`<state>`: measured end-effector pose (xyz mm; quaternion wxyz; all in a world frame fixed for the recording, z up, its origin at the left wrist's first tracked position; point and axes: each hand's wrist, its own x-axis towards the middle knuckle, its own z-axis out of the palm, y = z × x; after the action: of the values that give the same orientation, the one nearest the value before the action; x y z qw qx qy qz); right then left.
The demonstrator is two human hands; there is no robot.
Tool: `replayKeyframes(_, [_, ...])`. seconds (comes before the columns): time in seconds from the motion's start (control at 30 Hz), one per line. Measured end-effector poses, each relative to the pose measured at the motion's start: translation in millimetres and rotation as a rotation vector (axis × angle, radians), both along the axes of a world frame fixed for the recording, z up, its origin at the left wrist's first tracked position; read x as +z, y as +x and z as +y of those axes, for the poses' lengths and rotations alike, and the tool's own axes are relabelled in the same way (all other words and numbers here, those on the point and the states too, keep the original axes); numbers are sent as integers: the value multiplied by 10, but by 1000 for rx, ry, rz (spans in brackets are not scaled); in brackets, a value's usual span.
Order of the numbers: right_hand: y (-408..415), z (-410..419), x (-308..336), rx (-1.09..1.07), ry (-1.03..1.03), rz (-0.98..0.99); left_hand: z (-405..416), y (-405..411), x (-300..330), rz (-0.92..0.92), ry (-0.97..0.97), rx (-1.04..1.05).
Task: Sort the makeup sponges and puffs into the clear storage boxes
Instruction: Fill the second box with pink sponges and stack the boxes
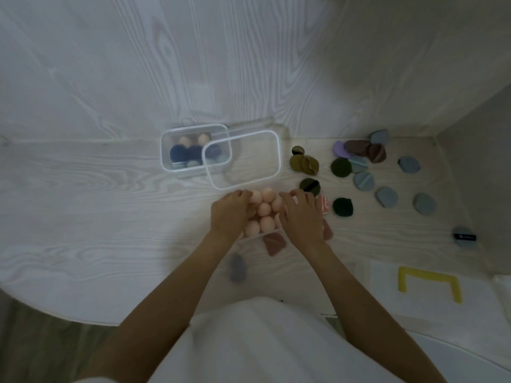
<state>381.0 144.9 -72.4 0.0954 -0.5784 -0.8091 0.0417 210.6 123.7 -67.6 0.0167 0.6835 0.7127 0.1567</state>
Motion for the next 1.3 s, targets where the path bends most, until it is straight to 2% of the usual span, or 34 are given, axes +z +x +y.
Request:
replayKeyframes(0.23, [-1,-21,-4,-9,-25,92,104,22,126,-64,-146,-88])
replayKeyframes(0.37, [39,-32,-5,4,-82,92,271,141,231,219,-404,-128])
replayKeyframes(0.5, [32,-34,27,-7,-106,119,304,272,244,366,-498,-183])
replayKeyframes(0.6, [4,-40,46,-14,-86,108,248,209,222,235,-473,-100])
replayKeyframes(0.7, [-11,-39,41,-30,-115,102,85,46,184,-56,-363,-74])
replayKeyframes(0.8, [-25,-72,38,-42,-128,102,-105,-113,215,-323,-368,-123])
replayKeyframes(0.93, [-17,-146,126,-27,-65,144,-275,-288,262,-323,-166,-176])
replayKeyframes(1.03, [-24,-212,226,89,-22,291,-448,-370,235,-350,-7,-86])
replayKeyframes(1.13, [-69,-353,333,284,-178,428,-647,-397,118,-458,-41,48])
replayKeyframes(1.2, [-121,-495,340,413,-292,377,-731,-405,22,-507,-92,67])
replayKeyframes(1.3, [-228,-721,239,578,-316,188,-759,-413,-53,-484,-114,36])
